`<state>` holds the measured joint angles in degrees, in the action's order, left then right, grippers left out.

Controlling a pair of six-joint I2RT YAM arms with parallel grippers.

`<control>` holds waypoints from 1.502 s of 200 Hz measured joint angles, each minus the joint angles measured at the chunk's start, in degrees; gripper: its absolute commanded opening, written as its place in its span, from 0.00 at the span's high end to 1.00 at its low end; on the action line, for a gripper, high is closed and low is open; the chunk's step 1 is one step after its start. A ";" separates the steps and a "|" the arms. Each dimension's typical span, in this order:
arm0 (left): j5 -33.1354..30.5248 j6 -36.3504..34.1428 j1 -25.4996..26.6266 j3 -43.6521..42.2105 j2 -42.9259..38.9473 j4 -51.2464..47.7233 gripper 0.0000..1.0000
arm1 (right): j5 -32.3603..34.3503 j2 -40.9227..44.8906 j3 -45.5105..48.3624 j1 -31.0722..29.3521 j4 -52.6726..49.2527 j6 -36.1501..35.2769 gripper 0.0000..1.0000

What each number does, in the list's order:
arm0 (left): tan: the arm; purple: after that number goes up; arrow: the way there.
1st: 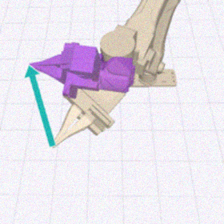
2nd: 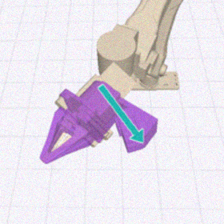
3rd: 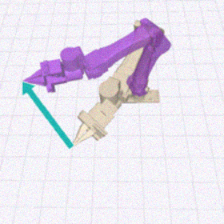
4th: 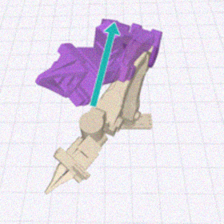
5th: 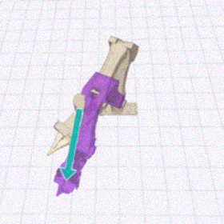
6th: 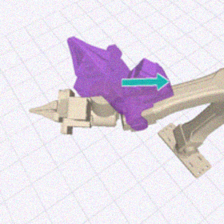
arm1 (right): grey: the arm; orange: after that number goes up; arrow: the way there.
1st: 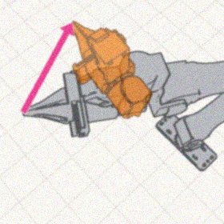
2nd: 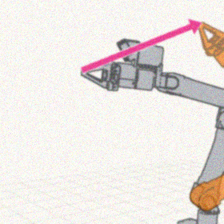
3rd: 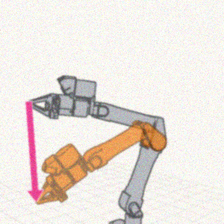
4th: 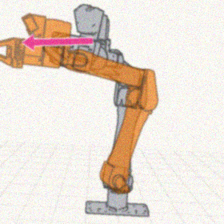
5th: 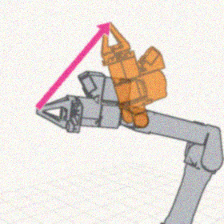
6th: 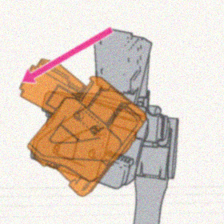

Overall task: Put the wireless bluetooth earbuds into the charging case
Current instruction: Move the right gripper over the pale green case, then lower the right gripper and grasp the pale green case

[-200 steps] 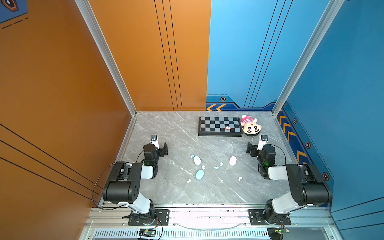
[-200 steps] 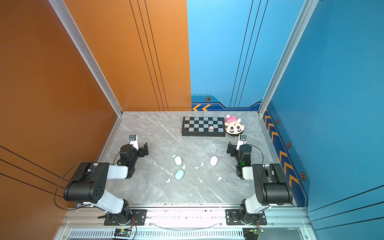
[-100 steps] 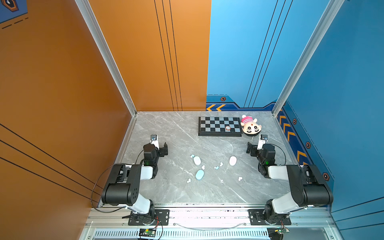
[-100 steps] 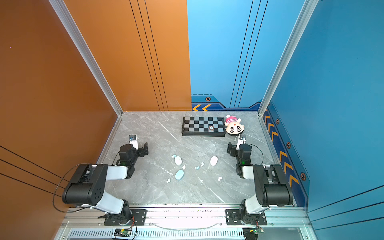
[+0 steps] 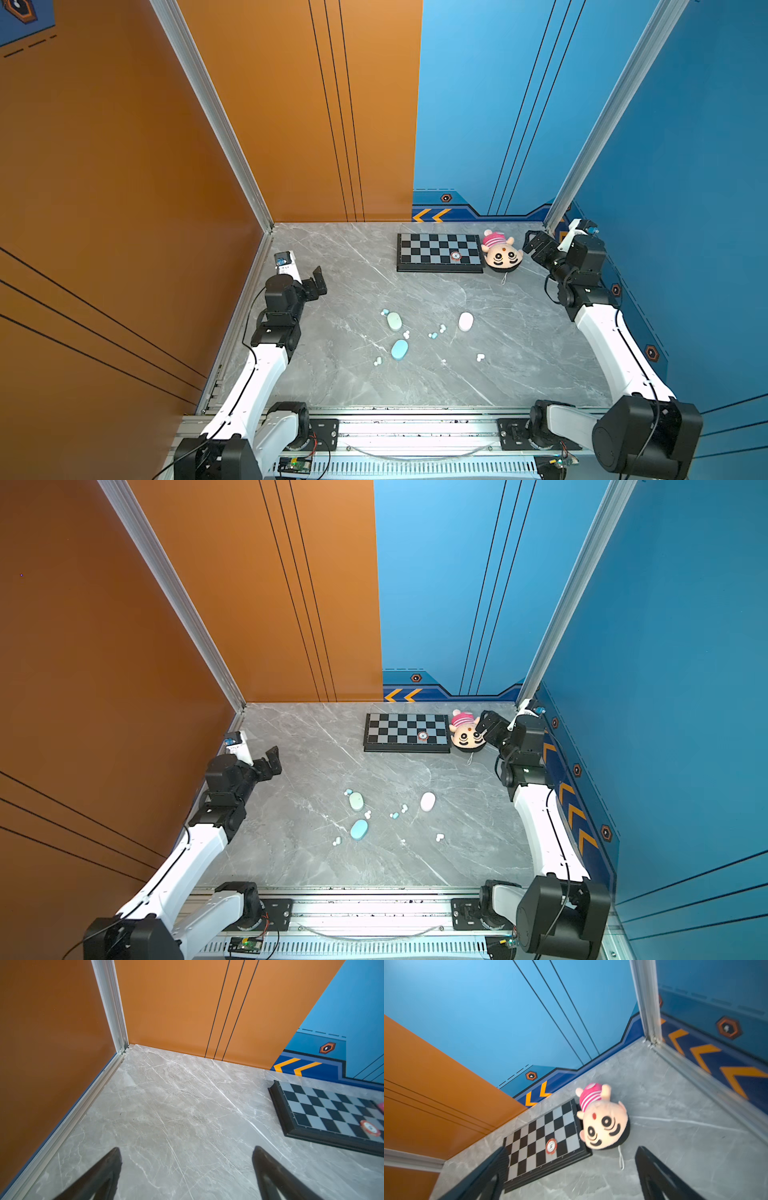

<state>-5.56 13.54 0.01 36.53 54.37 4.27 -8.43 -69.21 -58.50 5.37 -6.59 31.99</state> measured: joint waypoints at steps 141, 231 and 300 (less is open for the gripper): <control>15.91 -12.04 8.61 -2.54 -14.71 -25.79 0.02 | 1.95 -36.92 -29.33 -55.32 -39.71 -4.13 0.26; 15.45 -16.37 11.19 -2.47 -14.12 -27.91 0.02 | 2.27 -48.61 -36.63 -56.28 -41.94 -5.66 0.32; 15.47 -17.22 11.50 -2.47 -13.79 -28.48 0.02 | 2.71 -55.52 -40.85 -56.08 -42.51 -6.71 0.38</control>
<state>9.91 -3.68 11.51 34.06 40.58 -24.21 -5.72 -124.73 -99.35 -50.72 -49.10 25.28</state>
